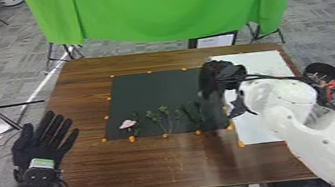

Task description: Arrange flowers

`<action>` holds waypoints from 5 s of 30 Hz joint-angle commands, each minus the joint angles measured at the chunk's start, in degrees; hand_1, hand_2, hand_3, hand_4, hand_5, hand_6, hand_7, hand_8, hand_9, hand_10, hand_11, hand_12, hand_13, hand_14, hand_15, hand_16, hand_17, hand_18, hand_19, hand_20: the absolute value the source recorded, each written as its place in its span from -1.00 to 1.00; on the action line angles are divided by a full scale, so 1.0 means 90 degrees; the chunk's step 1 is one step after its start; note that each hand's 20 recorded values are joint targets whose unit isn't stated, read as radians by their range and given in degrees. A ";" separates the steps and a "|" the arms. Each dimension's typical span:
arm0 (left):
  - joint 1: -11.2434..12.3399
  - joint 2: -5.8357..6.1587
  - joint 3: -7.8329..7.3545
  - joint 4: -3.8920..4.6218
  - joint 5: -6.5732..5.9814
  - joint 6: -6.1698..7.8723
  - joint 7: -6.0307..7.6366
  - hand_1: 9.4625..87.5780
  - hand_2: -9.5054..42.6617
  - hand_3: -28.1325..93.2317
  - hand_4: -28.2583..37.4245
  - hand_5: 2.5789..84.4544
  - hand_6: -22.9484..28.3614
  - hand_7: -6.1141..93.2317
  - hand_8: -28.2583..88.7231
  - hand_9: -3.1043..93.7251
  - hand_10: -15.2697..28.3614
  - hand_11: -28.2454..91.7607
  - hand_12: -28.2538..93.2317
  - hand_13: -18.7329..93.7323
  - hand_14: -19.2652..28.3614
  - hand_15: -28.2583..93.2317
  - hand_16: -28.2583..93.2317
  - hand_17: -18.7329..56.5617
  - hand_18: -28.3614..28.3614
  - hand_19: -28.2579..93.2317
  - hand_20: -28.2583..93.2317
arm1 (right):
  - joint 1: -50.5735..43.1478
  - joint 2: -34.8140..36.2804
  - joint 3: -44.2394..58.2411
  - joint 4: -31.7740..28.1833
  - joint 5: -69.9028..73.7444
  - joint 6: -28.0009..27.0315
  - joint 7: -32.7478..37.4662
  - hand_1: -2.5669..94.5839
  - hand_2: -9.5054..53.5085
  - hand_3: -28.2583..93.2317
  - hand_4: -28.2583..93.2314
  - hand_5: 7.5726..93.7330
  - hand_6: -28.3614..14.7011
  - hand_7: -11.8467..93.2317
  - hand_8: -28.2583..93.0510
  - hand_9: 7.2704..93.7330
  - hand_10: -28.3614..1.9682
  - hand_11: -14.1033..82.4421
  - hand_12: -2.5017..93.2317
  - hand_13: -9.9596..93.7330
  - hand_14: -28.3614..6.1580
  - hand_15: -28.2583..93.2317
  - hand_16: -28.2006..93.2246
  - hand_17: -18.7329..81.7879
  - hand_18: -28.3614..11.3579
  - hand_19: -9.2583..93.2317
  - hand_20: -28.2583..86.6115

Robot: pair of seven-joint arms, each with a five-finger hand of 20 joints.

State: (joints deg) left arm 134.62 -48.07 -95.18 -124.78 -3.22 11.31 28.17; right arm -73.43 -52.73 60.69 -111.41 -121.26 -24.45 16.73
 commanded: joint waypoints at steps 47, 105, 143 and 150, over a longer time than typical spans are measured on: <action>-0.0833 0.0211 0.0574 0.0171 0.0073 0.0313 -0.0134 -0.38 -0.41 0.66 -0.99 0.01 0.22 -0.58 -0.66 -0.17 0.35 -0.15 -0.35 -0.19 0.44 0.09 -0.64 -0.68 0.51 0.06 -0.35 | 0.2273 -0.3232 -0.2261 0.3522 -0.1076 -0.0542 0.0179 0.24 -1.00 0.59 -1.00 0.22 0.36 -0.34 -0.78 0.25 0.12 -0.43 -0.62 0.56 0.45 0.11 0.18 0.10 -0.59 0.78 0.18; 0.0008 -0.0134 0.0181 -0.0031 0.0060 0.0166 0.0007 -0.50 -0.16 0.65 -1.00 0.02 0.22 -0.60 -0.67 -0.16 0.37 -0.16 -0.35 -0.19 0.46 0.10 -0.65 -0.68 0.51 0.06 -0.35 | -0.2434 0.0616 0.3048 0.0373 0.0593 -0.0277 0.3279 -0.03 -1.00 0.71 -1.00 -0.19 0.05 -0.56 -0.70 -0.25 -0.11 -0.53 -0.70 0.34 -0.16 0.39 -0.23 0.00 -0.78 0.76 0.07; 0.0026 -0.0206 0.0110 0.0008 0.0074 0.0131 -0.0125 -0.51 -0.15 0.65 -1.00 0.01 0.22 -0.61 -0.66 -0.17 0.38 -0.16 -0.35 -0.20 0.46 0.10 -0.65 -0.69 0.51 0.06 -0.35 | -0.3188 0.0605 0.3321 0.0243 0.0504 0.0775 0.3067 0.32 -1.00 0.54 -1.00 0.43 0.28 -0.34 -0.55 0.68 0.34 -0.57 -0.22 0.65 0.42 0.03 0.17 0.29 -0.30 0.78 0.05; -0.0026 -0.0161 0.0097 0.0037 0.0063 0.0118 -0.0101 -0.51 -0.15 0.65 -1.00 0.01 0.23 -0.60 -0.66 -0.17 0.38 -0.16 -0.35 -0.20 0.46 0.10 -0.65 -0.69 0.51 0.07 -0.35 | -0.3268 0.0718 0.3132 -0.0138 0.0125 0.1419 0.2525 0.32 -0.99 0.55 -1.00 0.53 0.31 -0.21 -0.50 0.81 0.33 -0.47 0.01 0.72 0.27 0.13 0.12 0.38 -0.25 0.78 0.02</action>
State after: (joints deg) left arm 134.34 -49.26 -93.99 -124.65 -2.71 12.67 27.52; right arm -101.42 -47.02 90.59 -109.44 -116.64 -15.81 43.60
